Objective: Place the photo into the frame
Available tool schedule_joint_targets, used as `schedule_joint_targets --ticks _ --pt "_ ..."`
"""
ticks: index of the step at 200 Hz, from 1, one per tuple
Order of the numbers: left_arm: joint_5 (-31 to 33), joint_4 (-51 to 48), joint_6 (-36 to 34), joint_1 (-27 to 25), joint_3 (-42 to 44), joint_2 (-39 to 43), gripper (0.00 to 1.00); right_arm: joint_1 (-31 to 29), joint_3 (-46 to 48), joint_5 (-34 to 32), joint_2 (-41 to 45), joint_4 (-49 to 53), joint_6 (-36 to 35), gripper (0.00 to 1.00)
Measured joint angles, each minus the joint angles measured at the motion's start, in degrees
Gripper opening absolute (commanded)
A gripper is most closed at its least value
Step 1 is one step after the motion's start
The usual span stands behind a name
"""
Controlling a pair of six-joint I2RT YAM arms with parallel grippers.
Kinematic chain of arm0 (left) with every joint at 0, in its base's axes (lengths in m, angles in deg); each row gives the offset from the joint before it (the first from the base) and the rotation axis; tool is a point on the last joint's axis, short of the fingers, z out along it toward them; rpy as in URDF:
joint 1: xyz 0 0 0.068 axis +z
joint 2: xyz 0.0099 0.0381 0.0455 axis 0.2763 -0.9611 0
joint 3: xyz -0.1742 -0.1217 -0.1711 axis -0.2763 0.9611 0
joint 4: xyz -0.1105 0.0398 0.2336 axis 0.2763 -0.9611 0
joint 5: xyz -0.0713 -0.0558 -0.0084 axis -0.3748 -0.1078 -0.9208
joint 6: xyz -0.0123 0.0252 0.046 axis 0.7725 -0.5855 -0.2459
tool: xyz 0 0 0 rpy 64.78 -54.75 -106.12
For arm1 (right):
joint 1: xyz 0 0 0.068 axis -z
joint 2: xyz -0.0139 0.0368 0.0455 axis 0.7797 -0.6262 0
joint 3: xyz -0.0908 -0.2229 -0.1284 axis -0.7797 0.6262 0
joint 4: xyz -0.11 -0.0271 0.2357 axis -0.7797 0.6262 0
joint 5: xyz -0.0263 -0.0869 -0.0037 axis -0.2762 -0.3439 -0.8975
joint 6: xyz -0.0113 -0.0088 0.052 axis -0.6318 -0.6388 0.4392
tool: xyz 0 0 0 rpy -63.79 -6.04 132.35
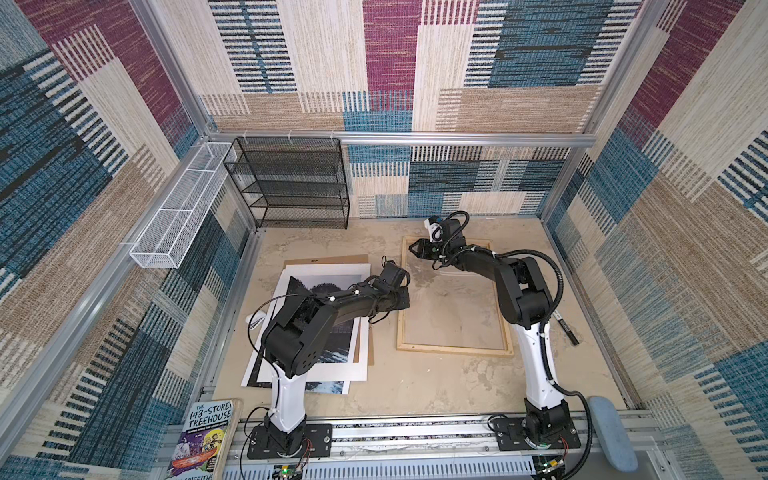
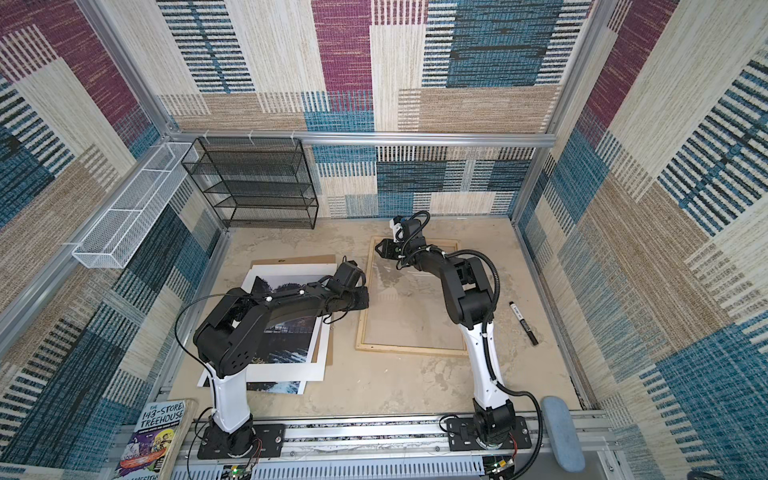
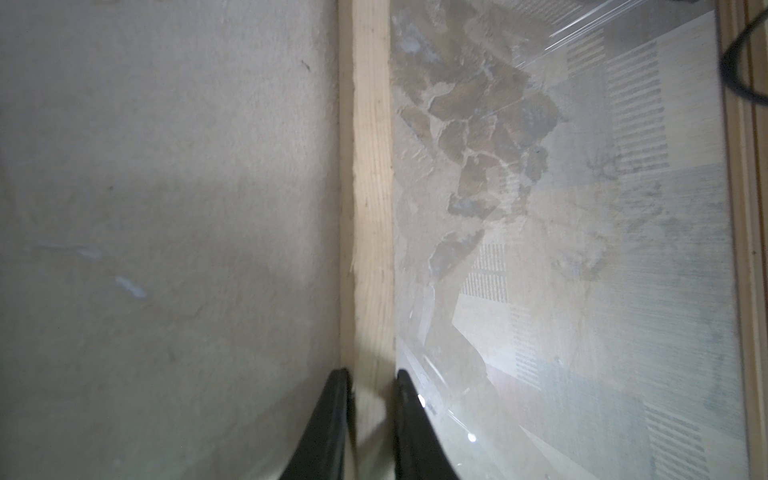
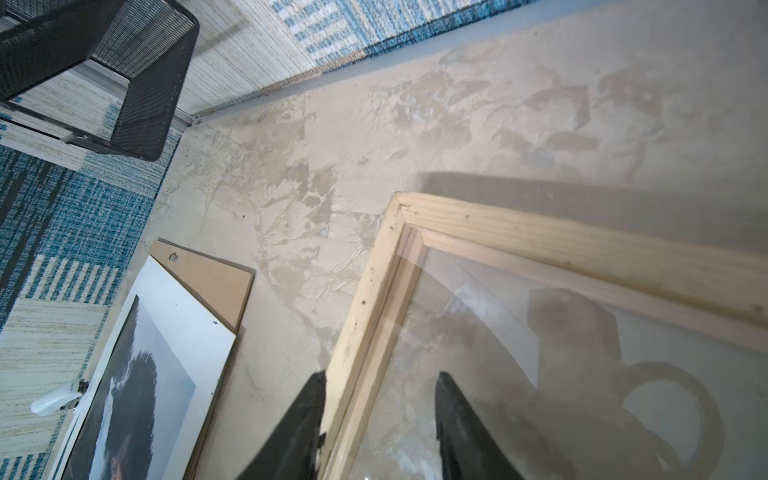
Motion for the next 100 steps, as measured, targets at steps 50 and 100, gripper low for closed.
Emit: schedule_joint_targets --ticks 50,100 --pt "0.0 0.0 0.0 -0.1 0.0 0.0 0.18 0.0 -4.0 0.9 -3.5 0.1 0.6 0.45" --pt "-0.1 0.0 0.1 -0.1 0.0 0.0 0.17 0.0 -7.5 0.9 -5.6 0.7 0.7 0.45"
